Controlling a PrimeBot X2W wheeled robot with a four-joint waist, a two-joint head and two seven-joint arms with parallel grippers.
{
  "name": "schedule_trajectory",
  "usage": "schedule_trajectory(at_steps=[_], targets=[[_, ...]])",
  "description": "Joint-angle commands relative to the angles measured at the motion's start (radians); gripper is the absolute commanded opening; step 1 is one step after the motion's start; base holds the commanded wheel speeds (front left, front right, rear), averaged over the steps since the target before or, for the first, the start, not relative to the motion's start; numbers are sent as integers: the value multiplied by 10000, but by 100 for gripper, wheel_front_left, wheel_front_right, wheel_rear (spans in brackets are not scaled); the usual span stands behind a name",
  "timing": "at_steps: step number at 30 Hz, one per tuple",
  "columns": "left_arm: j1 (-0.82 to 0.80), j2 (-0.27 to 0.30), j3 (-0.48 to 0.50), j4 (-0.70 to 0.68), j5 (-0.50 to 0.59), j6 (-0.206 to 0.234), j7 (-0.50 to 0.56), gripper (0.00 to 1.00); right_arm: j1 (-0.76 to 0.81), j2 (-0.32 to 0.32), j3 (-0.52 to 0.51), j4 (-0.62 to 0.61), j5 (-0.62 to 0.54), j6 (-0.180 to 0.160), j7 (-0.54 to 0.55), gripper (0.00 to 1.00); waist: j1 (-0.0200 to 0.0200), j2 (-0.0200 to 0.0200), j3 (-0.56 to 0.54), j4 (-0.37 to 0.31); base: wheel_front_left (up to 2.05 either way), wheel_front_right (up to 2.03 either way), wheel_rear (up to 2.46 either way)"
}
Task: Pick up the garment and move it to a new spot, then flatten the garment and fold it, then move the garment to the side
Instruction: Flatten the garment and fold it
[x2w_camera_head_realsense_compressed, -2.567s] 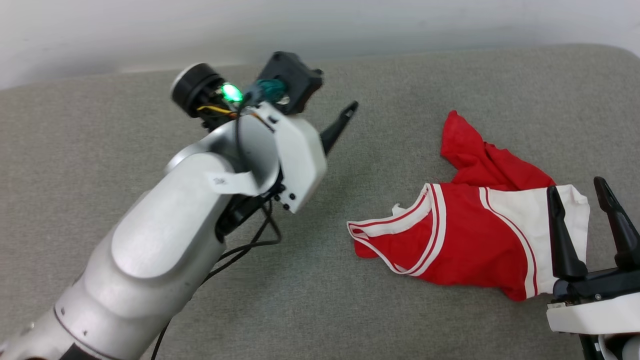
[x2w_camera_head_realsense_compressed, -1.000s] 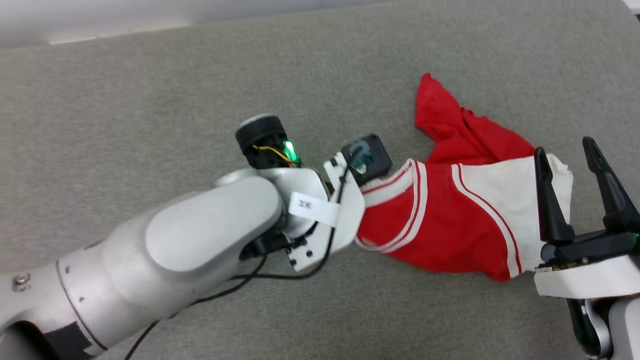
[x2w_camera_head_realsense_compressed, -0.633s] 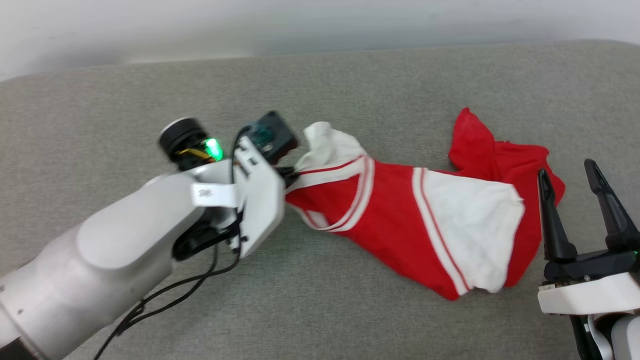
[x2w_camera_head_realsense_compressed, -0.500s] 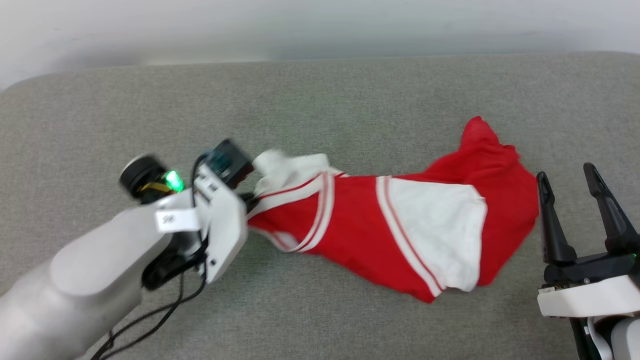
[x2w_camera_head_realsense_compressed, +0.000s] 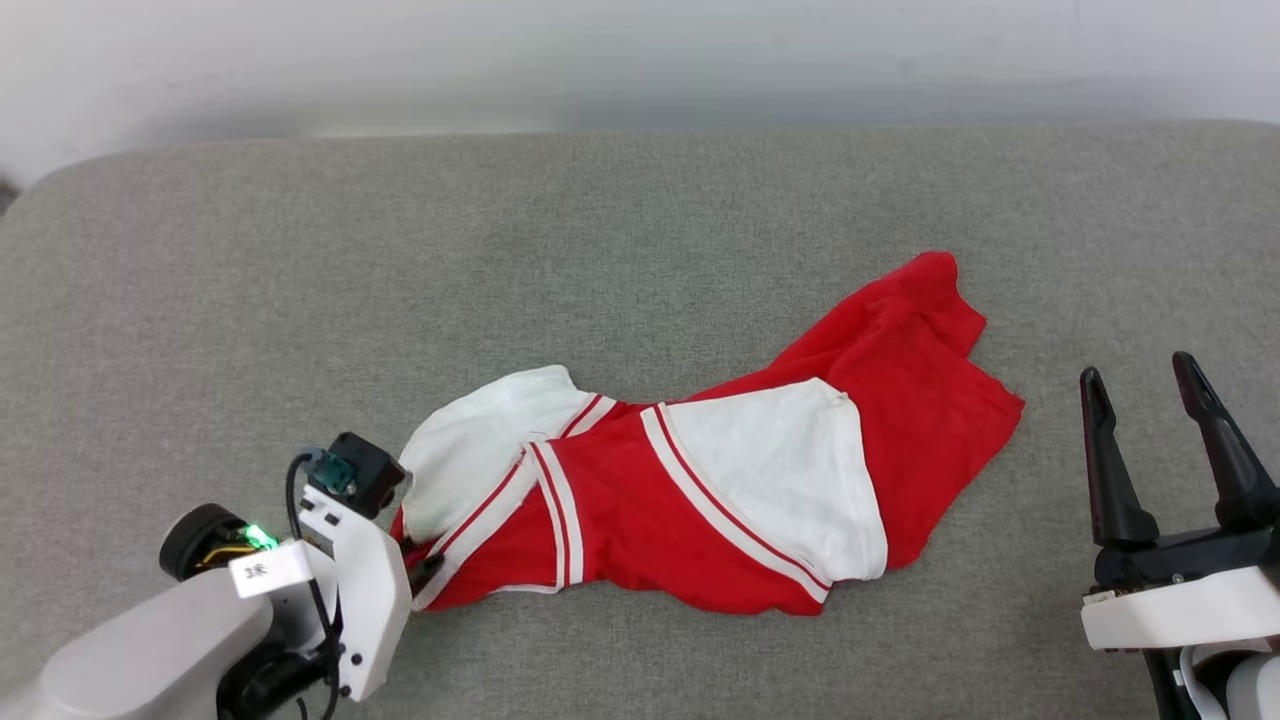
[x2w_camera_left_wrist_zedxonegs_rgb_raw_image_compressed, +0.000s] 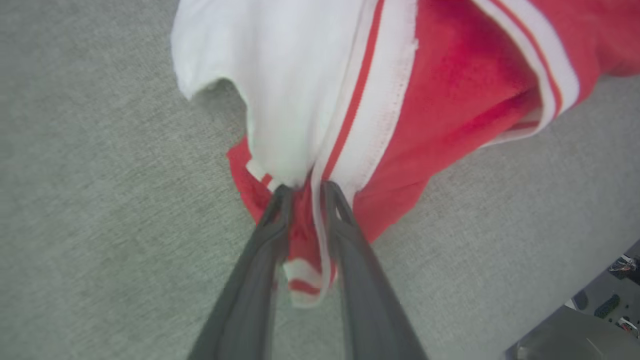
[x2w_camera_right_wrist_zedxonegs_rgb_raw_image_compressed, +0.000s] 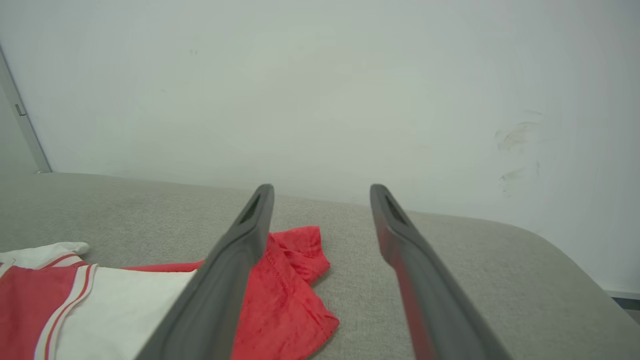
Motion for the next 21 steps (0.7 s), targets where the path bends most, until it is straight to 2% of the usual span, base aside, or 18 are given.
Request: schedule_trajectory(at_steps=[1, 5, 11, 14, 21], targets=[[-185, 112, 115, -76, 72, 55, -77, 100, 138, 43, -28, 28, -6, -7, -19, 100, 0, 0, -104, 29, 0, 0, 0], [-737, 501, 405, -560, 189, 115, 44, 100, 173, 77, -64, 3, -4, -7, -19, 100, 0, 0, -269, 37, 0, 0, 0], [-2069, 1247, 869, -1447, 517, 209, 767, 100, 145, 134, -107, -79, 35, -7, -19, 100, 0, 0, -219, -43, 0, 0, 0], [-2677, 1278, 1059, -1583, 470, 221, 1257, 100, 11, 132, -79, -138, 58, -7, -19, 100, 0, 0, -32, -135, 0, 0, 0], [-3433, 1024, 993, -1024, 150, -142, 2469, 100, -339, 76, 64, -188, 24, -7, -19, 100, 0, 0, 473, -489, 0, 0, 0]])
